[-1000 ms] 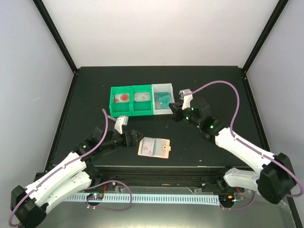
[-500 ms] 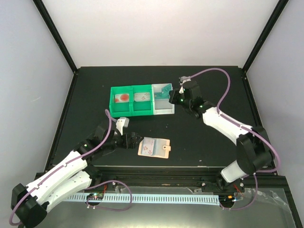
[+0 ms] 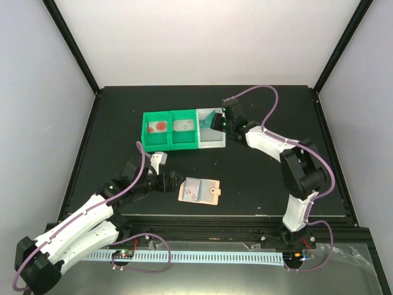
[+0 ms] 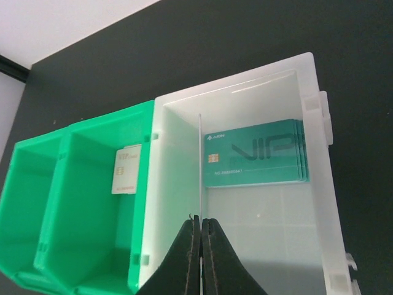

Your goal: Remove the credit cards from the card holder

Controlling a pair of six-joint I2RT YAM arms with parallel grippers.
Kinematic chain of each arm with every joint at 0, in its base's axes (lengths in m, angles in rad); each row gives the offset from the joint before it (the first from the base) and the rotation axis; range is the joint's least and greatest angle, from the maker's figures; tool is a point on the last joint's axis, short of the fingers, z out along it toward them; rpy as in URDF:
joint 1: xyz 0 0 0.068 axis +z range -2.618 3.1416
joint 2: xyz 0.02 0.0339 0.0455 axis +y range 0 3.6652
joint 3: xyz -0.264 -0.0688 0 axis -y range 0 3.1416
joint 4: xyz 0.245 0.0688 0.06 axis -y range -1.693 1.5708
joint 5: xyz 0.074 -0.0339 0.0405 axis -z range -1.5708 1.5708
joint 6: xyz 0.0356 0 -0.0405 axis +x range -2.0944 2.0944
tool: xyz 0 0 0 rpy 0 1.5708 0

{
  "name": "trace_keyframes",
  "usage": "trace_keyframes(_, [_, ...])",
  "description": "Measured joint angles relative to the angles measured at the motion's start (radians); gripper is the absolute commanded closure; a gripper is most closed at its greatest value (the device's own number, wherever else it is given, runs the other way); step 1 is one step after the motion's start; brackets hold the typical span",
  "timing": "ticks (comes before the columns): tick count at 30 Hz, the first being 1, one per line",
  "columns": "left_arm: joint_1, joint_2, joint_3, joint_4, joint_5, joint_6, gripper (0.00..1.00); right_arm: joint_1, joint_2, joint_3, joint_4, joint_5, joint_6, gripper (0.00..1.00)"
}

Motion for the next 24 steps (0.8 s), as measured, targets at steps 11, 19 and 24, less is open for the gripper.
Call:
trace_keyframes(11, [0.000, 0.005, 0.000, 0.000, 0.001, 0.000, 0.01, 0.000, 0.153, 0.134, -0.038, 0.004, 0.007, 0.99])
trace_keyframes(19, [0.001, -0.007, 0.000, -0.004, 0.001, -0.001, 0.01, 0.000, 0.209, 0.179, -0.061, 0.005, 0.014, 0.99])
trace_keyframes(24, [0.005, -0.016, 0.000, -0.010, 0.000, -0.005, 0.01, -0.001, 0.245, 0.220, -0.064, 0.001, 0.026, 0.99])
